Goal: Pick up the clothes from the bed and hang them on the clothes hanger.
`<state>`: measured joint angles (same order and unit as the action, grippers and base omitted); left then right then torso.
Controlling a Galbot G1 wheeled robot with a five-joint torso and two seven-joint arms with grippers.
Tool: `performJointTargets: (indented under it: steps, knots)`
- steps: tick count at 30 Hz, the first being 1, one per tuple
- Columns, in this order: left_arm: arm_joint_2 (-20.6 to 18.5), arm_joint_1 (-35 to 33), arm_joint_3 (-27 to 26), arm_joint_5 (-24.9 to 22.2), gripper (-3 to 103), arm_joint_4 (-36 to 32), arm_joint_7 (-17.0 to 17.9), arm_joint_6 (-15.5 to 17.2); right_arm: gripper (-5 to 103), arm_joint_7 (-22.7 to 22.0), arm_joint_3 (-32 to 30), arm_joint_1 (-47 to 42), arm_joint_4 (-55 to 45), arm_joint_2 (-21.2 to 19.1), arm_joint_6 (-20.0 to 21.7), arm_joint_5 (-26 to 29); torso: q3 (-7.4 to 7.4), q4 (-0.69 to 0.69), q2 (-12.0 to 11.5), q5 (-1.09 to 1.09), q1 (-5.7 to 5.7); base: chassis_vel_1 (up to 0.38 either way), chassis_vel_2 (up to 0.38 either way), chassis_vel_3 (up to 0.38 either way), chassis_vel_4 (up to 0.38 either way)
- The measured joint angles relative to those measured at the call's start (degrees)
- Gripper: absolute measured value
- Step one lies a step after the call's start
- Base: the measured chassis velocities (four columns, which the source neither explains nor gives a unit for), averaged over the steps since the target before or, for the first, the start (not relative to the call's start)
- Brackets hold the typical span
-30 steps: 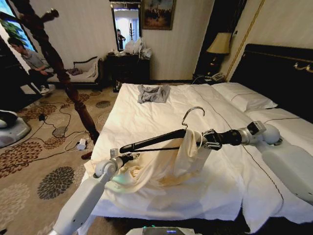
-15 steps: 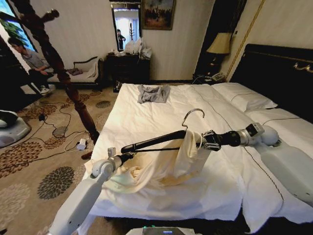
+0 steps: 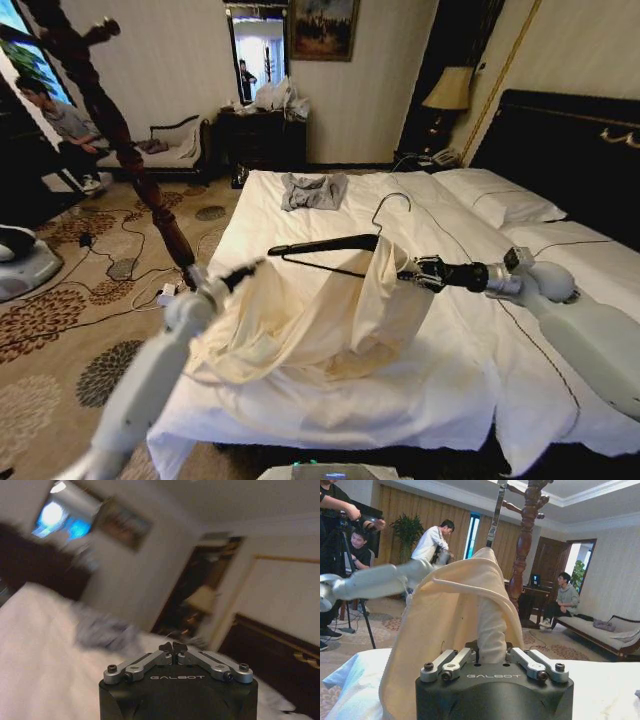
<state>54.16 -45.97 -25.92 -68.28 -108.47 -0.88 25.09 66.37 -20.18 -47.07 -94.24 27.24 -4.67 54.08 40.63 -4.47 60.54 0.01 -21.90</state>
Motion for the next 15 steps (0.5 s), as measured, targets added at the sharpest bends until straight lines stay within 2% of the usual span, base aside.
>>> performJointTargets:
  steps: [1, 3, 4, 6, 8, 9, 11, 12, 13, 14, 15]
  knots:
    - [-1.89, -1.76, -0.62, 0.16, 0, -3.21, -0.82, -0.03, 19, -0.17, -0.14, -0.19, -0.09, 0.03, -0.29, 0.26, 0.0, 0.01, 0.0, 0.0, 0.0, 0.0, 0.0, 0.0, 0.0]
    - [-5.46, -8.86, -0.58, 4.13, 0, -10.88, -2.18, -0.61, 19, -0.77, -0.38, -0.81, -0.31, 0.12, -0.67, 0.89, -0.01, 0.02, 0.01, 0.01, 0.02, 0.0, 0.0, 0.0, 0.0]
    - [-5.46, -8.86, -0.58, 4.13, 0, -10.88, -2.18, -0.61, 19, -0.77, -0.38, -0.81, -0.31, 0.12, -0.67, 0.89, -0.01, 0.02, 0.01, 0.01, 0.02, 0.0, 0.0, 0.0, 0.0]
    - [-6.38, -19.03, 1.07, 10.33, 0, -16.81, -2.74, -0.95, 19, -1.03, -0.43, -1.39, -0.41, 0.34, -0.89, 1.06, -0.01, 0.01, 0.01, -0.02, 0.02, 0.0, 0.0, 0.0, 0.0]
    - [-5.54, -28.88, 3.53, 17.54, 0, -19.32, -2.33, -0.92, 19, -1.05, -0.38, -1.76, -0.54, 0.79, -1.03, 0.78, -0.01, 0.04, 0.01, -0.02, 0.02, 0.0, 0.0, 0.0, 0.0]
    - [-5.54, -28.88, 3.53, 17.54, 0, -19.32, -2.33, -0.92, 19, -1.05, -0.38, -1.76, -0.54, 0.79, -1.03, 0.78, -0.01, 0.04, 0.01, -0.02, 0.02, 0.0, 0.0, 0.0, 0.0]
    - [-3.85, -35.35, 6.28, 22.73, 0, -19.47, -1.0, 0.13, 19, -1.05, 0.01, -1.98, -0.76, 1.42, -1.1, 0.29, 0.0, 0.05, 0.01, -0.02, 0.03, 0.0, 0.0, 0.0, 0.0]
    - [-2.92, -37.45, 7.83, 23.9, -2, -19.3, 0.02, 1.88, 19, -1.05, 0.2, -2.08, -0.94, 1.72, -1.11, 0.05, -0.01, 0.04, 0.01, -0.03, 0.03, 0.0, 0.0, 0.0, 0.0]
    - [-2.31, -38.39, 8.64, 24.02, 2, -19.28, 0.87, 3.65, 19, -1.02, 0.29, -2.18, -1.07, 1.9, -1.11, -0.12, -0.01, 0.04, 0.01, -0.03, 0.03, 0.0, 0.0, 0.0, 0.0]
    - [-2.31, -38.39, 8.64, 24.02, 2, -19.28, 0.87, 3.65, 19, -1.02, 0.29, -2.18, -1.07, 1.9, -1.11, -0.12, -0.01, 0.04, 0.01, -0.03, 0.03, 0.0, 0.0, 0.0, 0.0]
    - [-1.86, -38.92, 8.96, 23.31, 2, -19.54, 2.28, 5.58, 19, -0.97, 0.32, -2.34, -1.26, 2.02, -1.13, -0.3, -0.01, 0.01, 0.01, -0.03, 0.03, 0.0, 0.0, 0.0, 0.0]
